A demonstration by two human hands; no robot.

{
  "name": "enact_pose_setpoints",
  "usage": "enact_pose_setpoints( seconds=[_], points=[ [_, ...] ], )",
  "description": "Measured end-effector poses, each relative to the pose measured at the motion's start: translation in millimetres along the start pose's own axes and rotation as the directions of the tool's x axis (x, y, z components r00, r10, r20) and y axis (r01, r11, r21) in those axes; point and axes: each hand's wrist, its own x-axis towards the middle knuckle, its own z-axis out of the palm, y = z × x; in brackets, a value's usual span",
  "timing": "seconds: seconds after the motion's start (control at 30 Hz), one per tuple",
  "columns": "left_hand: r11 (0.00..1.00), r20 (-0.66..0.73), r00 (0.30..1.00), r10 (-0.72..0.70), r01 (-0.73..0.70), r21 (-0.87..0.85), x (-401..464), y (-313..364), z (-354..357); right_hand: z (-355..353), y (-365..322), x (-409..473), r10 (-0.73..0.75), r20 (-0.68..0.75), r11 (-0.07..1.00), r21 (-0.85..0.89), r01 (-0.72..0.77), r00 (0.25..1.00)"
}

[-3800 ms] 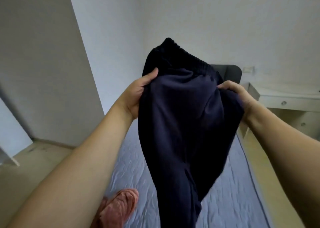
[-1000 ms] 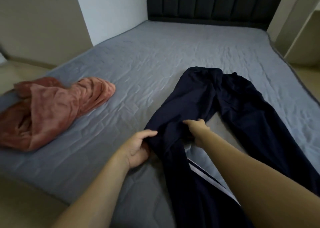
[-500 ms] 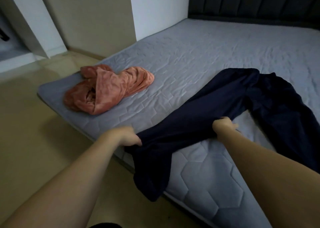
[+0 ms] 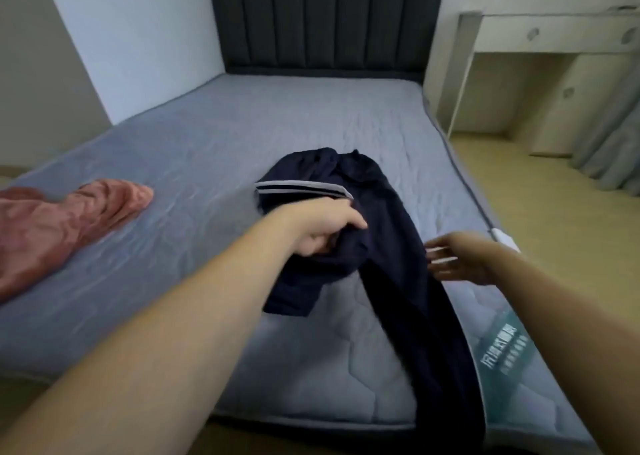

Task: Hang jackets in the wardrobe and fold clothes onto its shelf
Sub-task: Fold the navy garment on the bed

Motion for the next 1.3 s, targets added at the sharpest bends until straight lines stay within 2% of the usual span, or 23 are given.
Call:
enact_pose_setpoints(
  seconds=[0.07, 0.1, 0.17, 0.23, 0.3, 0.37, 0.43, 0.5, 0.57, 0.6, 0.63, 0.67, 0.73, 0.77, 0.8, 0.83, 0.9, 0.97, 1.03, 1.13, 1.2, 1.23, 1.3],
  points=[
    [0.984, 0.222, 0.971, -0.084, 0.045, 0.173, 27, 1, 61, -35, 39, -7, 0.143, 0.015, 0.99, -0.014, -0.143, 0.99],
    [0.951, 0.259, 0.961, -0.092, 0.008, 0.309, 37, -2, 83, -43, 57, -9, 0.203, 0.044, 0.979, -0.039, -0.201, 0.978],
    [0.792, 0.22, 0.974, -0.051, -0.094, 0.603, 49, -11, 105, -46, 82, -10, 0.246, 0.104, 0.959, -0.168, -0.227, 0.964],
    [0.628, 0.126, 0.988, -0.086, -0.045, 0.777, 51, -26, 106, -39, 89, -11, 0.214, 0.169, 0.936, -0.316, -0.152, 0.962],
    [0.555, 0.078, 0.978, -0.192, 0.042, 0.831, 47, -46, 101, -27, 87, -12, 0.185, 0.246, 0.92, -0.385, -0.079, 0.952],
    [0.542, 0.069, 0.971, -0.227, 0.067, 0.838, 44, -65, 98, -19, 81, -16, 0.144, 0.275, 0.919, -0.392, -0.026, 0.951],
    [0.567, 0.062, 0.983, -0.171, 0.047, 0.822, 43, -74, 97, -24, 71, -17, 0.051, 0.203, 0.942, -0.335, 0.02, 0.978],
    [0.569, 0.058, 0.993, -0.099, 0.009, 0.822, 46, -72, 97, -45, 54, -10, -0.158, -0.041, 0.942, -0.306, 0.139, 0.987],
    [0.606, 0.018, 1.0, -0.004, -0.012, 0.796, 51, -63, 100, -76, 34, -3, -0.427, -0.33, 0.849, -0.465, 0.249, 0.842],
    [0.637, -0.013, 0.999, 0.043, -0.017, 0.77, 55, -58, 102, -89, 29, -3, -0.495, -0.37, 0.815, -0.512, 0.272, 0.786],
    [0.663, -0.037, 0.997, 0.068, -0.017, 0.749, 58, -53, 104, -99, 27, -3, -0.482, -0.343, 0.814, -0.516, 0.267, 0.806],
    [0.674, -0.038, 0.998, 0.052, -0.008, 0.738, 60, -49, 107, -104, 32, -3, -0.406, -0.285, 0.834, -0.503, 0.225, 0.868],
    [0.651, 0.027, 0.996, -0.085, 0.035, 0.759, 62, -45, 114, -105, 57, -7, -0.097, -0.096, 0.828, -0.561, 0.027, 0.991],
    [0.621, 0.06, 0.983, -0.173, 0.062, 0.781, 62, -47, 119, -102, 70, -11, 0.089, -0.027, 0.809, -0.582, -0.088, 0.996],
    [0.593, 0.083, 0.967, -0.242, 0.08, 0.801, 61, -50, 124, -101, 80, -13, 0.179, 0.018, 0.8, -0.584, -0.135, 0.984],
    [0.583, 0.1, 0.956, -0.276, 0.084, 0.808, 60, -53, 129, -101, 87, -12, 0.184, 0.027, 0.794, -0.594, -0.132, 0.983],
    [0.633, 0.129, 0.962, -0.242, 0.056, 0.772, 56, -50, 135, -111, 89, -7, 0.015, -0.086, 0.742, -0.666, -0.069, 0.996],
    [0.789, 0.129, 0.984, -0.126, 0.021, 0.614, 55, -37, 135, -128, 83, -3, -0.26, -0.248, 0.72, -0.694, 0.015, 0.933],
    [0.915, 0.068, 0.997, 0.021, -0.047, 0.402, 57, -16, 135, -150, 77, -9, -0.323, -0.312, 0.738, -0.674, 0.031, 0.893],
    [0.968, -0.017, 0.983, 0.182, -0.176, 0.179, 60, 17, 144, -180, 79, -27, -0.056, -0.189, 0.756, -0.649, -0.082, 0.98],
    [0.976, 0.045, 0.975, 0.218, -0.218, 0.011, 65, 34, 154, -195, 91, -40, 0.22, -0.083, 0.779, -0.585, -0.226, 0.972],
    [0.976, 0.115, 0.97, 0.214, -0.21, -0.052, 67, 43, 162, -201, 101, -45, 0.288, -0.039, 0.802, -0.536, -0.263, 0.957],
    [0.985, 0.237, 0.956, 0.171, -0.172, -0.019, 76, 57, 183, -209, 121, -48, 0.277, -0.034, 0.874, -0.406, -0.266, 0.96]
  ],
)
